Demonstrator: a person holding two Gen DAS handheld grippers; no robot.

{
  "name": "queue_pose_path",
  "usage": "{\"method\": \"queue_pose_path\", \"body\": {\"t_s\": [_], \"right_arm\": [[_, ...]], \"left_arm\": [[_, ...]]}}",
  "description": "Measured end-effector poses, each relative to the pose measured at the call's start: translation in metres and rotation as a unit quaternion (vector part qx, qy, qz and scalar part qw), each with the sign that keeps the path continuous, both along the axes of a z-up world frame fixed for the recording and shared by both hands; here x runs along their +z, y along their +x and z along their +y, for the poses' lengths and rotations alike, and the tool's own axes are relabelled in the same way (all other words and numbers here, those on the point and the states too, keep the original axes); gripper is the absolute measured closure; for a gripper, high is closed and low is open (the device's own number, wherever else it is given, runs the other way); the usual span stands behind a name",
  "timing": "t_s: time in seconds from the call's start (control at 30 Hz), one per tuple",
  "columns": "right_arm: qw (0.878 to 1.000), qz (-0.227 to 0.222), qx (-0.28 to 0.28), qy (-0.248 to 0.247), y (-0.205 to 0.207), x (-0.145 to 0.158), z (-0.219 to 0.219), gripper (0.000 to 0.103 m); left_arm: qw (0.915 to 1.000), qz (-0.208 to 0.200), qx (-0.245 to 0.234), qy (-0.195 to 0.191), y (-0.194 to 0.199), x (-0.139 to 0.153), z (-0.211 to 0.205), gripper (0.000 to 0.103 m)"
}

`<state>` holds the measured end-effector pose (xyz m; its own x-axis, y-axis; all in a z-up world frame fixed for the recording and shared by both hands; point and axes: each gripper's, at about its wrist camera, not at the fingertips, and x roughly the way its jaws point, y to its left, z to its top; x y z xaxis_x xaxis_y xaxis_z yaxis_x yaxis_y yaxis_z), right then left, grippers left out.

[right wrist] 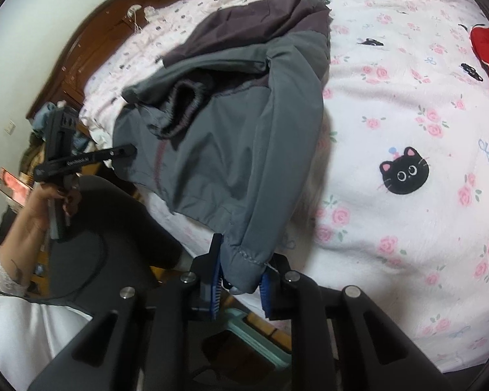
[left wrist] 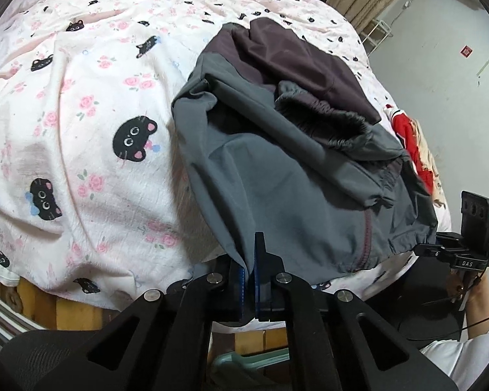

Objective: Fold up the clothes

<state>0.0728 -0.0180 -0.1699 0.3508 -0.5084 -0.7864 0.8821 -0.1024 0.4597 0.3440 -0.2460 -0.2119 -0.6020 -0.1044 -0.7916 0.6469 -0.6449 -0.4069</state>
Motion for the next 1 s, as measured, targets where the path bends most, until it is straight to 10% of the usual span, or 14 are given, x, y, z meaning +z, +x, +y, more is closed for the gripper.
{"method": "queue_pose_path", "body": {"t_s": [1.0], "right_arm": [[0.999,-0.026,-0.001,-0.025,-0.010,0.003,0.010,0.083]], "left_arm": [[0.9987,0.039,0.018,0.027,-0.001,0.009,-0.028,0.100]]}}
